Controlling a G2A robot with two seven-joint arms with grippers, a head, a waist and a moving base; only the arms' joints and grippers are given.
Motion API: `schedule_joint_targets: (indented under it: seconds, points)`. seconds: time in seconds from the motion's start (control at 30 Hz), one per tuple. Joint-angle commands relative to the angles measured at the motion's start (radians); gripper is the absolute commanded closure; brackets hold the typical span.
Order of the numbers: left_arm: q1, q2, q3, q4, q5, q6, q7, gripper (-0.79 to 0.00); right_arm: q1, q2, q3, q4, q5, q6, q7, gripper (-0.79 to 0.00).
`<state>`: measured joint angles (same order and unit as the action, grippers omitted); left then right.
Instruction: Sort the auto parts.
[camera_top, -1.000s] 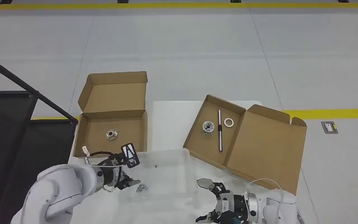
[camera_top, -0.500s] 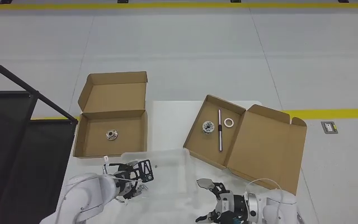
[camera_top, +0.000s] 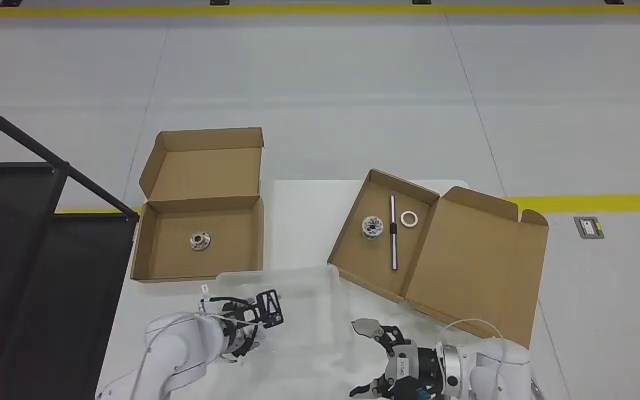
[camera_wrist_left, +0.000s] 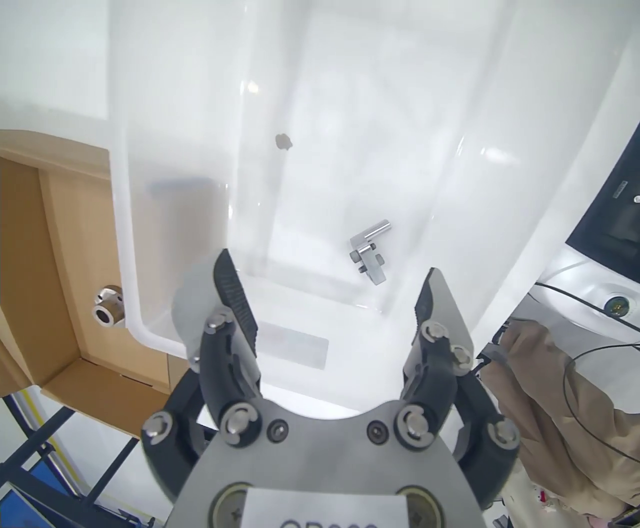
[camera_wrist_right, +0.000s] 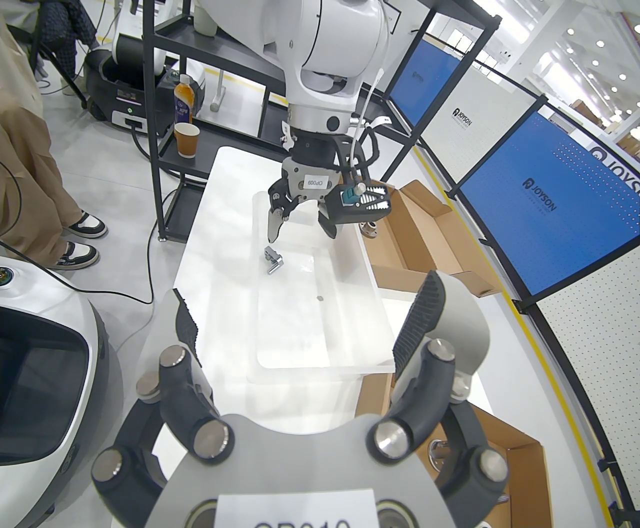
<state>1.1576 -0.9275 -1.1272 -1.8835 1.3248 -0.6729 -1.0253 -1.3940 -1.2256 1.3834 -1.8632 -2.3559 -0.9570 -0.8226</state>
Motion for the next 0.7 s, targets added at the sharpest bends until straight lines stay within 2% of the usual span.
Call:
schedule_joint_targets:
  seconds: [0.0,0.23,0.67]
  points:
    - [-0.013,-0.005,0.021,0.022,0.009,0.023,-0.006,-0.56,0.0,0.0,0.0,0.0,0.0,0.0,0.0,-0.785]
    - [-0.054,-0.023,0.082,0.098,0.021,0.072,-0.026,-0.471,0.0,0.0,0.0,0.0,0.0,0.0,0.0,-0.785]
    - [-0.069,-0.031,0.103,0.138,-0.039,0.072,-0.113,-0.517,0.0,0.0,0.0,0.0,0.0,0.0,0.0,-0.785]
